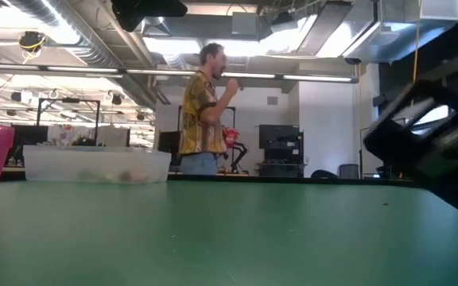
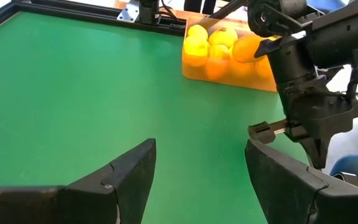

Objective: Sort produce into baskets
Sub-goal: Put the green leaf into the white bin

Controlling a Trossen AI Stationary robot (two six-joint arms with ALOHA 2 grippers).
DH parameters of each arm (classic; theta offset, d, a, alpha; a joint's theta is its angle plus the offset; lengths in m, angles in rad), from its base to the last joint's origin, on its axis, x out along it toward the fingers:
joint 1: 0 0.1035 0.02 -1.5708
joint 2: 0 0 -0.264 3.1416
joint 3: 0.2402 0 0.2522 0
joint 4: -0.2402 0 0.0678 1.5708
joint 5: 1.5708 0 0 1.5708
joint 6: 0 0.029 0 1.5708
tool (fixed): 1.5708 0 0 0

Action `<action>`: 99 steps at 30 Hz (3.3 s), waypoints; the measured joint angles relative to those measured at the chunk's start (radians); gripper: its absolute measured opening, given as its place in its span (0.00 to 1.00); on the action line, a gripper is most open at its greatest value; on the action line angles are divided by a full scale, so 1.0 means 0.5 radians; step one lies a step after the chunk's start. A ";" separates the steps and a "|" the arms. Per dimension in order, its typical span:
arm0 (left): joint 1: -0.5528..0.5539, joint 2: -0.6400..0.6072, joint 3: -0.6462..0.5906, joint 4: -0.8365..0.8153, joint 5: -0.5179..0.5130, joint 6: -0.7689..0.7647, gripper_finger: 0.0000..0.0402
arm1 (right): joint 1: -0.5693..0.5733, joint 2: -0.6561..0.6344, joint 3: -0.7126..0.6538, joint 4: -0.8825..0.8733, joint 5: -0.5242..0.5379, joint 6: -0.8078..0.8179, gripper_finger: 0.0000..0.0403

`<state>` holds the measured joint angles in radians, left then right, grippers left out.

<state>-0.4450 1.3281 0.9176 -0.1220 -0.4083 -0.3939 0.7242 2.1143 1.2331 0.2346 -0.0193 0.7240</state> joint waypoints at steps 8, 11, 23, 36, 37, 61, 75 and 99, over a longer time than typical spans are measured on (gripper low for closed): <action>-0.001 0.000 0.000 -0.001 0.001 -0.005 0.61 | -0.025 0.000 0.000 -0.024 -0.029 -0.047 0.00; -0.001 0.000 0.000 -0.002 0.000 -0.008 0.61 | -0.026 0.000 0.000 -0.032 -0.035 -0.046 0.00; -0.001 0.000 0.000 -0.003 0.001 -0.008 0.61 | -0.027 0.000 0.000 -0.121 -0.017 -0.045 0.00; -0.001 -0.001 0.000 -0.004 0.001 -0.007 0.61 | -0.177 -0.001 -0.001 -0.198 -0.027 -0.144 0.00; -0.001 -0.001 0.000 -0.004 0.001 -0.008 0.61 | -0.201 -0.001 -0.001 -0.205 -0.043 -0.151 0.00; 0.000 -0.002 0.000 -0.196 -0.016 -0.003 0.61 | -1.037 -0.059 -0.001 -0.243 -0.225 -0.696 0.00; 0.022 -0.014 -0.004 -0.353 -0.353 -0.156 0.61 | -1.285 -0.561 0.001 -1.206 -0.137 -1.090 0.01; 0.090 0.302 -0.222 0.042 -0.146 0.102 0.61 | -0.766 -2.483 0.000 -2.424 0.888 -0.454 0.01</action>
<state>-0.3998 1.4789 0.8066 -0.1010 -0.4811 -0.3431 0.3411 0.8730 1.2331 -0.9775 0.4246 0.4969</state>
